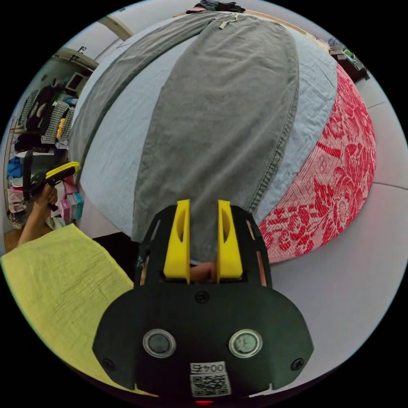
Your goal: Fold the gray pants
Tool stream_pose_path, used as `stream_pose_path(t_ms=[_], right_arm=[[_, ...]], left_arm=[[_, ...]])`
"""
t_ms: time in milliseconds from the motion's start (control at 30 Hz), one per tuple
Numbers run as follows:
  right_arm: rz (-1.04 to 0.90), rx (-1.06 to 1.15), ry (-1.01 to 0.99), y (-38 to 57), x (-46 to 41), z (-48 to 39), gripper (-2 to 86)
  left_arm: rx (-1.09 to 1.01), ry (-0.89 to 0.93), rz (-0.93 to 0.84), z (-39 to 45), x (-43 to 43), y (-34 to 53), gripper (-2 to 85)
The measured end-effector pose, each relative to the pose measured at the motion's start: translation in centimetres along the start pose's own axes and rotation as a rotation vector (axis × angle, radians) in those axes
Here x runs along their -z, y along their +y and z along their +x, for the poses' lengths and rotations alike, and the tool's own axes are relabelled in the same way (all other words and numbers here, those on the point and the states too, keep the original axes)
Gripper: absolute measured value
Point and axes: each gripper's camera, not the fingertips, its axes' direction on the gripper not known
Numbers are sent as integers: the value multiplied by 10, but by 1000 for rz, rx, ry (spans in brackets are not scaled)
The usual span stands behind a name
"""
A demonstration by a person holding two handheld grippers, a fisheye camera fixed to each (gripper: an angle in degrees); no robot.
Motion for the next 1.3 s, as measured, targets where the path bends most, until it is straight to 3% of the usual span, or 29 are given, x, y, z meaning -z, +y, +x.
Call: stream_pose_path(t_ms=[167,367,533,700,900,1067,1233,1300], right_arm=[[-56,34,110,-17,-24,-4,81],[-50,66,107,-11,-33,3,76],[-20,105,142,-1,-41,2,73],[-21,-31,53,0,-45,31,60],[-5,-219,26,5,-52,50,59],[-58,-237,137,-5,-61,38,59],[-60,-290,85,-2,-65,58,59],[-53,-307,70,1,-66,64,58]], left_arm=[[-6,12,-34,2,-2,-13,15],[-43,-13,-43,9,-1,-18,13],[-2,110,-155,-13,4,-33,7],[-49,143,65,-42,70,-98,14],[-172,78,204,-80,106,-220,48],[-226,11,218,-109,102,-282,103],[-252,-54,99,-151,82,-303,112],[-261,-63,142,-174,93,-289,110]])
